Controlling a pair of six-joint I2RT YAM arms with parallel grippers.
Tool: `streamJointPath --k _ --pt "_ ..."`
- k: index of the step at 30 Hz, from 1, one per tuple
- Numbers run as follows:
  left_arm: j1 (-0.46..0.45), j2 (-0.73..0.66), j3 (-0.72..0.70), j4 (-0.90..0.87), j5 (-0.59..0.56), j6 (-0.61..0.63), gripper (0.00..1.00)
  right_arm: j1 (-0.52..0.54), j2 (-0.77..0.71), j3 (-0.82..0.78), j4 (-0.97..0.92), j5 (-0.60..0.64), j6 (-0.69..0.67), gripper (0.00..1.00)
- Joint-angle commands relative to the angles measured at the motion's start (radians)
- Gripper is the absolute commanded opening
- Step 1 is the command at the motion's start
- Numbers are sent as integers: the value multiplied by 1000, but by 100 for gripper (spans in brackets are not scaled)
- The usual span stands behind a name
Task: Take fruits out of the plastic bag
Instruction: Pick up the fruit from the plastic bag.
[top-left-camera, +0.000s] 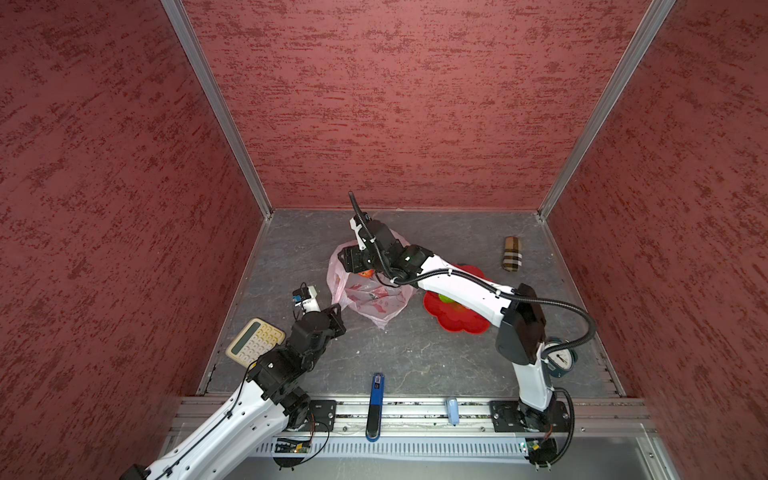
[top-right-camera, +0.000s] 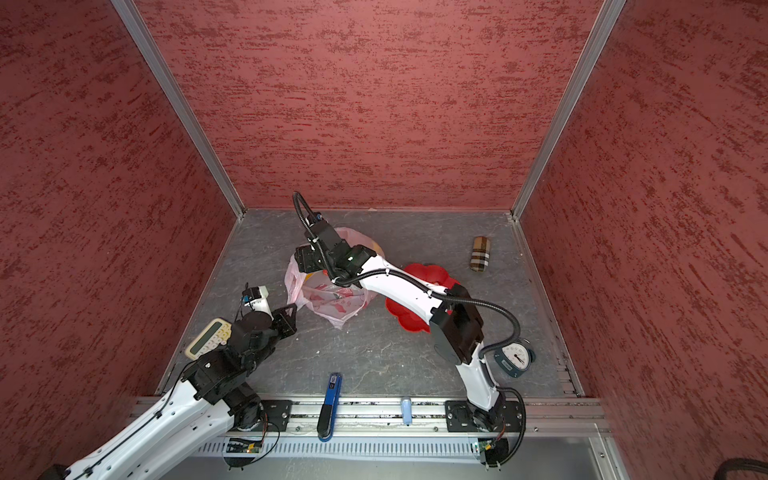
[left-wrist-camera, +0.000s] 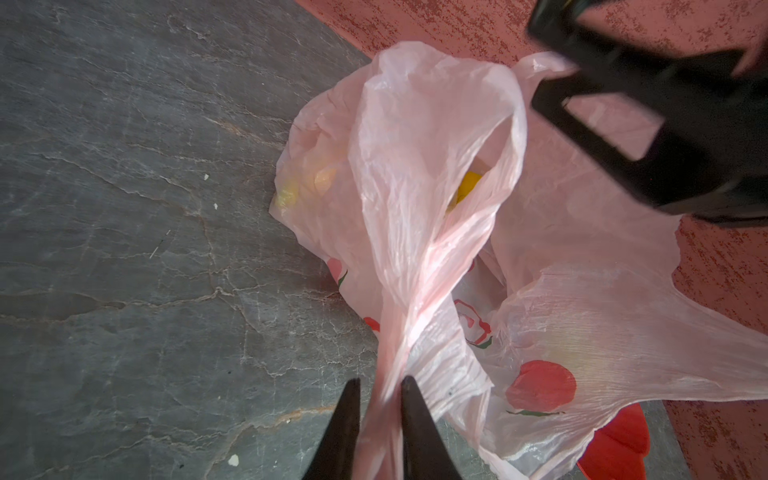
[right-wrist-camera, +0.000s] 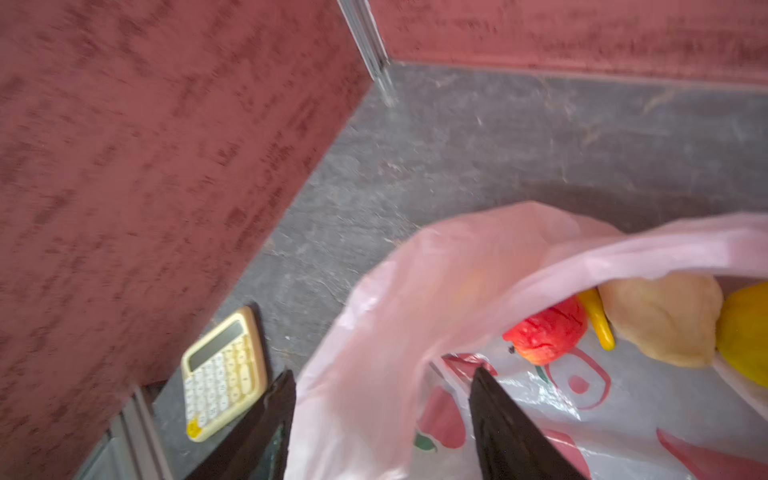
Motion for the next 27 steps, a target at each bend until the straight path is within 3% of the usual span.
streamJointPath --k 1,9,21,27 --pt "-1 -20 -2 -55 -26 -14 20 -36 -17 -9 8 -24 38 67" --pt "-1 5 5 -73 -33 -25 20 -91 -5 -112 -5 0 47 67" --pt "-1 42 19 -51 -30 -35 19 -102 31 -102 -16 -32 63 68" --pt "-1 48 23 -29 -27 -29 19 -69 -80 -182 4 -12 52 68"
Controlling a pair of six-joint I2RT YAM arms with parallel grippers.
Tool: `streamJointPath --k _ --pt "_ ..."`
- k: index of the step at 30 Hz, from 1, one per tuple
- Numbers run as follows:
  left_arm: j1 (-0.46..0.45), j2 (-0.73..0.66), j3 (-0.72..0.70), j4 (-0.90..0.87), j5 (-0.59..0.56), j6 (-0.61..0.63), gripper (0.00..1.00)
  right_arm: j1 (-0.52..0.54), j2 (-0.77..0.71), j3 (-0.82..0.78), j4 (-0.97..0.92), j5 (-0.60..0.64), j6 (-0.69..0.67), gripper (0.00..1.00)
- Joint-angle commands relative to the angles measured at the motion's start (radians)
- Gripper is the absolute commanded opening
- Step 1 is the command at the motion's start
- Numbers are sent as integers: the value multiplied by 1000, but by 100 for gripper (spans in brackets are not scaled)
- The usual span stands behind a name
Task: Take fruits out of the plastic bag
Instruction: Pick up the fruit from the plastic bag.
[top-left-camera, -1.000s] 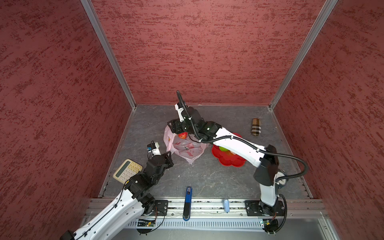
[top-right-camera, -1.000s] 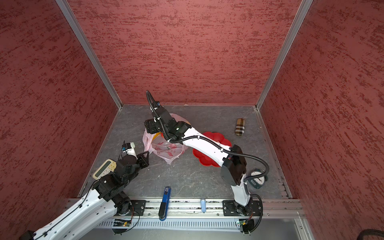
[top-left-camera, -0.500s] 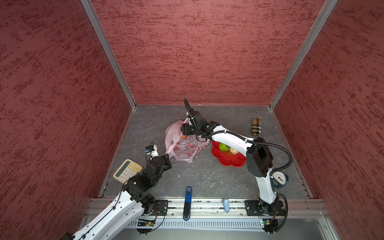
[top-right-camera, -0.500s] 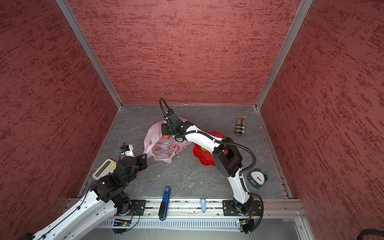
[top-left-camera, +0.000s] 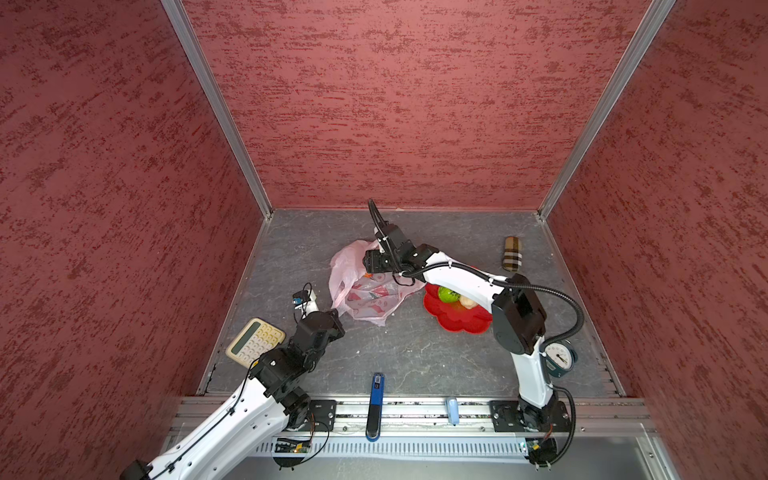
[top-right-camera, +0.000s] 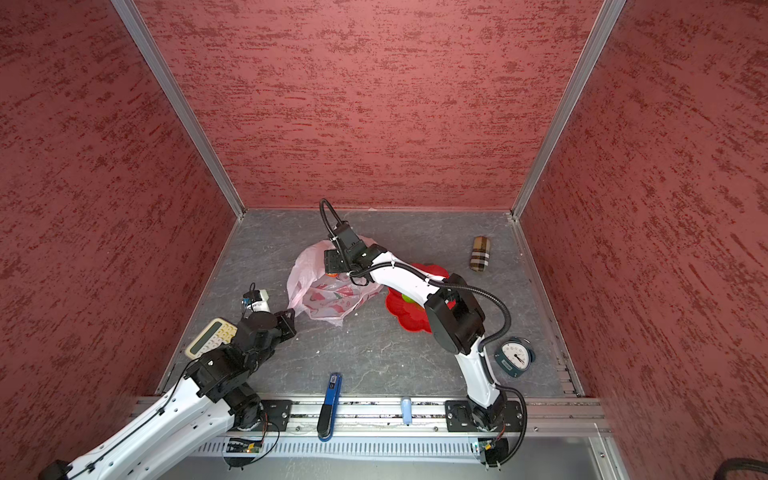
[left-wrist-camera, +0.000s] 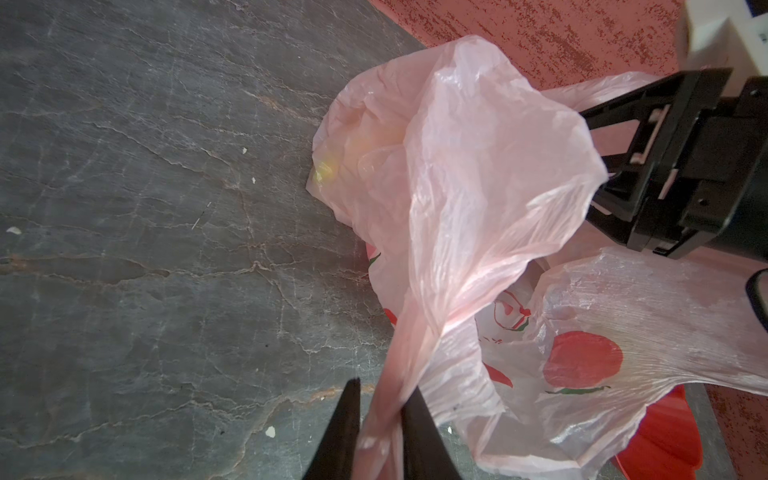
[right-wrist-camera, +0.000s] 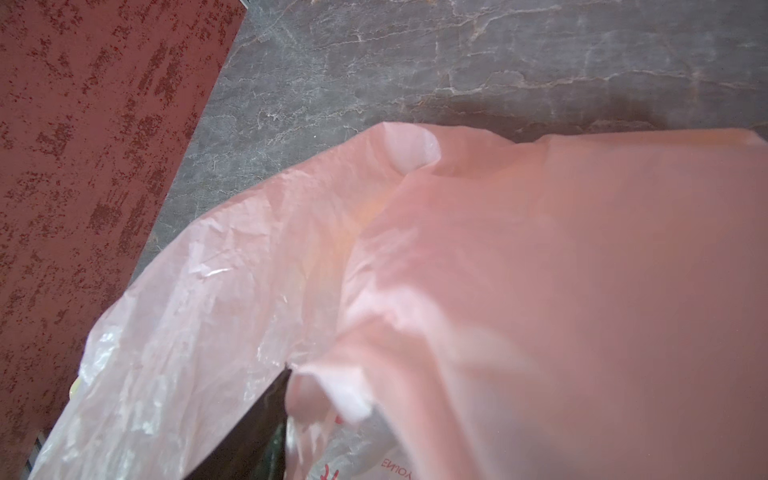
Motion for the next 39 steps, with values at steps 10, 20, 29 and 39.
streamJointPath --k 10,20,29,39 --pt "-1 41 41 84 7 26 20 72 -204 -179 -5 0 19 68" --pt "-2 -11 38 58 16 12 19 65 -42 -90 8 9 42 70" --pt "-2 -58 -13 23 51 -31 19 37 120 32 62 66 124 81" --pt "-2 -94 -60 35 83 -55 19 11 226 82 108 133 280 85"
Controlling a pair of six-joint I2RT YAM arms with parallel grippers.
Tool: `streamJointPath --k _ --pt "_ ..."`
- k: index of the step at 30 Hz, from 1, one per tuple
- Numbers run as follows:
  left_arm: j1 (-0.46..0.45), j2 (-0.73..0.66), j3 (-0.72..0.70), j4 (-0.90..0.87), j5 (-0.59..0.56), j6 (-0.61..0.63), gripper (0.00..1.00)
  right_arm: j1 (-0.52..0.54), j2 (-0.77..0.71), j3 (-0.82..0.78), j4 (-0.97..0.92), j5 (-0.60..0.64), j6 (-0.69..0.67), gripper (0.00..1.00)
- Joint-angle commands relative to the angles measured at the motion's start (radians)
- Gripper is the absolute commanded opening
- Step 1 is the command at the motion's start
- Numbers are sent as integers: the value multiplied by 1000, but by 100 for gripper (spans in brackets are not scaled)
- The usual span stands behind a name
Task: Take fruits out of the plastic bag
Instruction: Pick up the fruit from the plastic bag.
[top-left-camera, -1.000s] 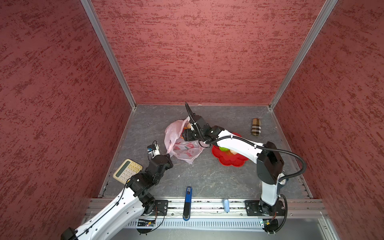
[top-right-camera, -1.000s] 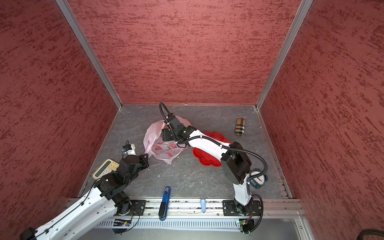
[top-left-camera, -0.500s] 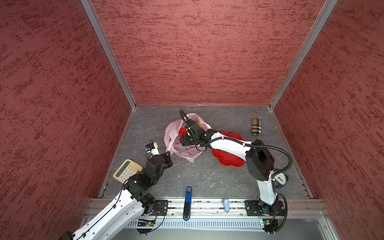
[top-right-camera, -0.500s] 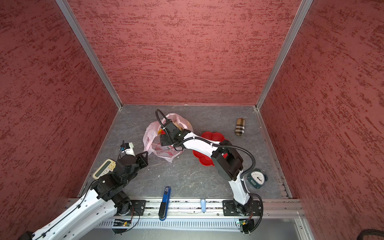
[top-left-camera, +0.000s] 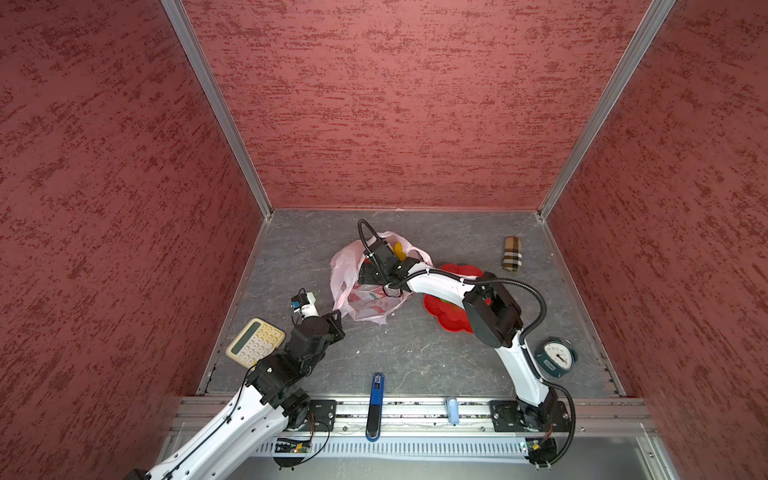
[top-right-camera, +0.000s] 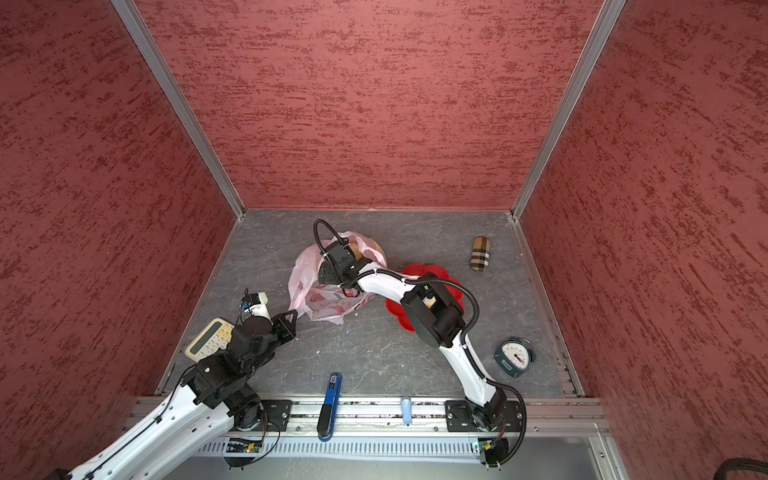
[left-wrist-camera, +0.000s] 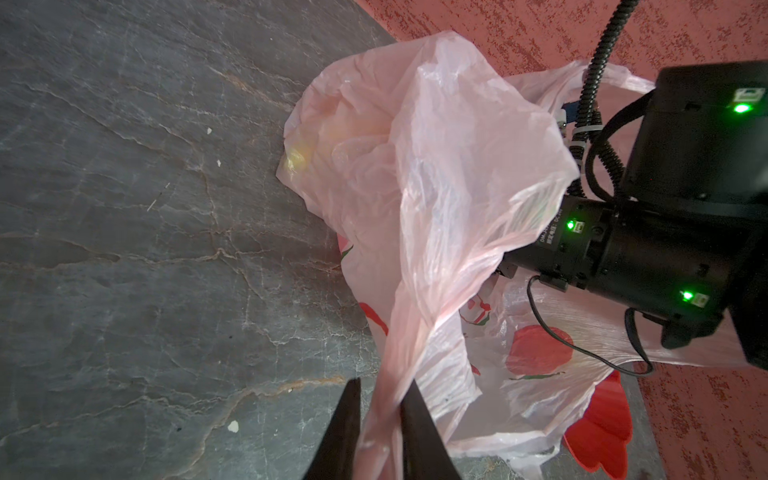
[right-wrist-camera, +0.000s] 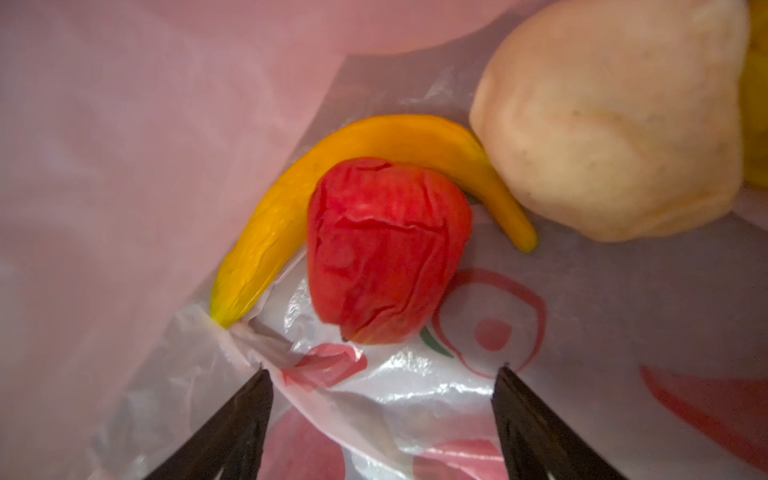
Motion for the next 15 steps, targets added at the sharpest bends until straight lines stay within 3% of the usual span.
streamJointPath --k 1,15 --pt "-2 -12 -12 0 18 -4 19 -10 22 37 48 50 72 85" --pt "-3 -11 -39 37 66 -11 19 -28 54 25 176 -7 103 84"
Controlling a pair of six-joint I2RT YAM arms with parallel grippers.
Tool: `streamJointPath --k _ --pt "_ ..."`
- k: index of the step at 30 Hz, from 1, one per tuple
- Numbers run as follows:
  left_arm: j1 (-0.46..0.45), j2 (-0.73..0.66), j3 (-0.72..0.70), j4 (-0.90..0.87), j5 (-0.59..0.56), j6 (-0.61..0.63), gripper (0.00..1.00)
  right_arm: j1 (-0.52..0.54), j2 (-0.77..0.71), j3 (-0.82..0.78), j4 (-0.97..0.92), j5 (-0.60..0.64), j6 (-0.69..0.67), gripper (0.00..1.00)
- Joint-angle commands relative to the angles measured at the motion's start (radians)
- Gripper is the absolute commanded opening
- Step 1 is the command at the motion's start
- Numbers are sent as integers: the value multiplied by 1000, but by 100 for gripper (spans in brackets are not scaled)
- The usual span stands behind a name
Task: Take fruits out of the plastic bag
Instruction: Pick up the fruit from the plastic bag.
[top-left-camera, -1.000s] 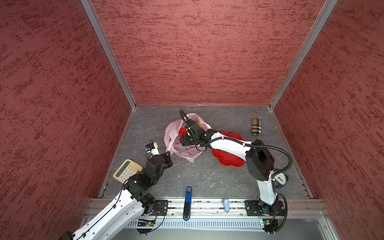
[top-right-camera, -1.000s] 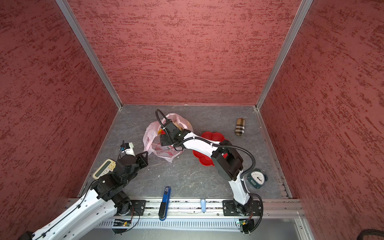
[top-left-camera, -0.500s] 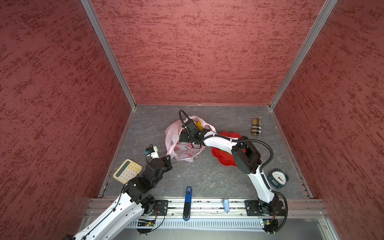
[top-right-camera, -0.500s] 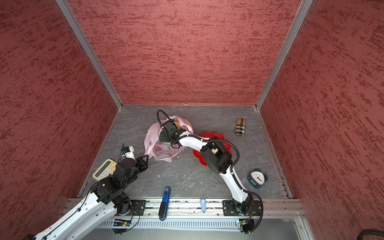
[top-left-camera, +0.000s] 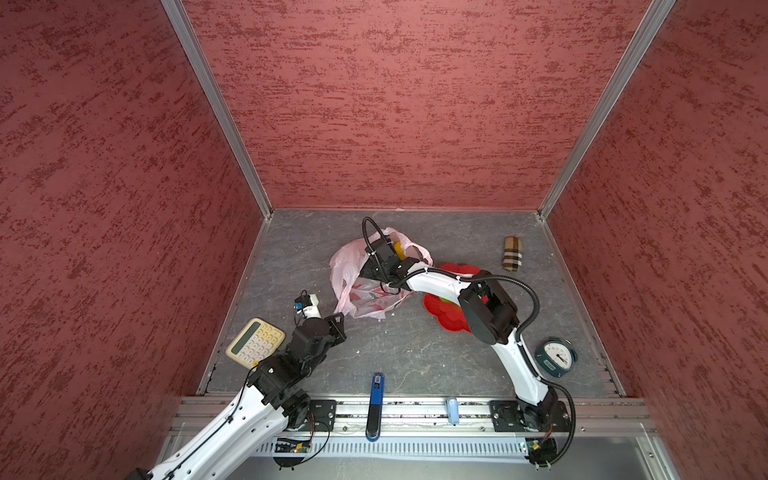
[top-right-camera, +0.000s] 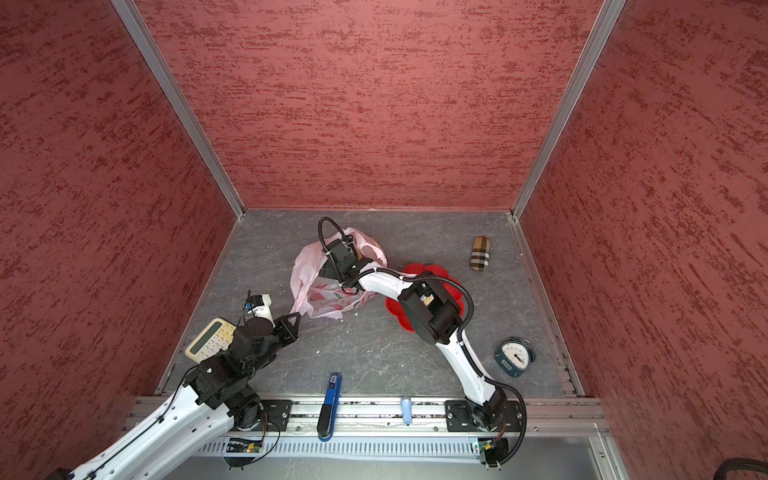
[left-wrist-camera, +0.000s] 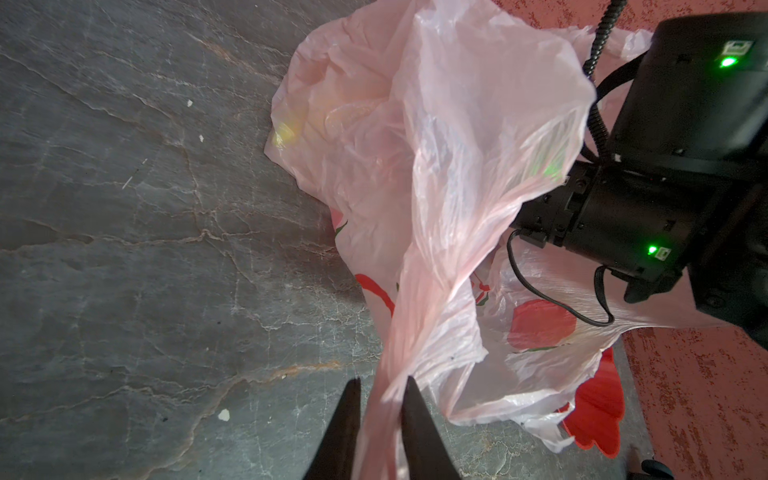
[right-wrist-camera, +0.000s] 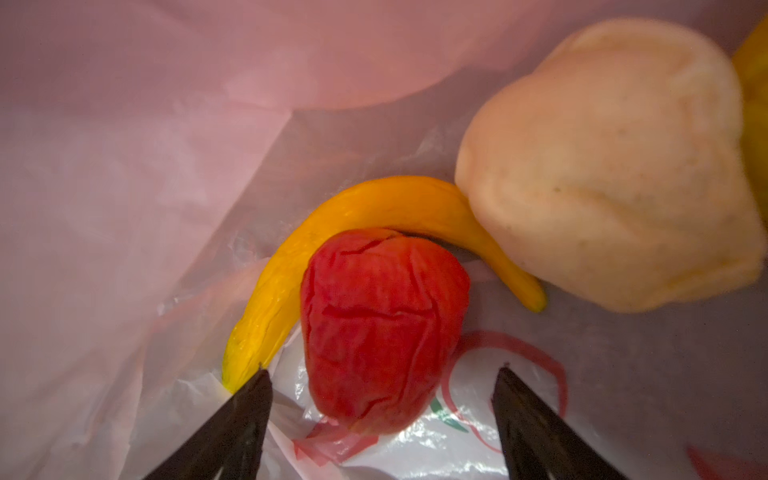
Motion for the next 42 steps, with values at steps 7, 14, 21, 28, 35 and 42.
streamJointPath --k 7,14,21,28,35,42 --pt "-2 -10 -33 48 53 -8 19 -20 54 29 92 -39 47 83" --pt "-2 -24 -50 59 85 -8 19 -29 92 63 109 -62 56 79" --pt "-3 -37 -53 42 81 -11 19 -36 102 65 127 -72 62 67" --pt "-1 -22 -48 55 57 -15 19 -36 48 16 144 -88 39 51" --pt "29 52 -16 119 34 14 19 -22 -118 -158 183 -129 -1 42" --pt "67 131 9 191 46 32 19 10 -306 -300 131 -202 -69 41"
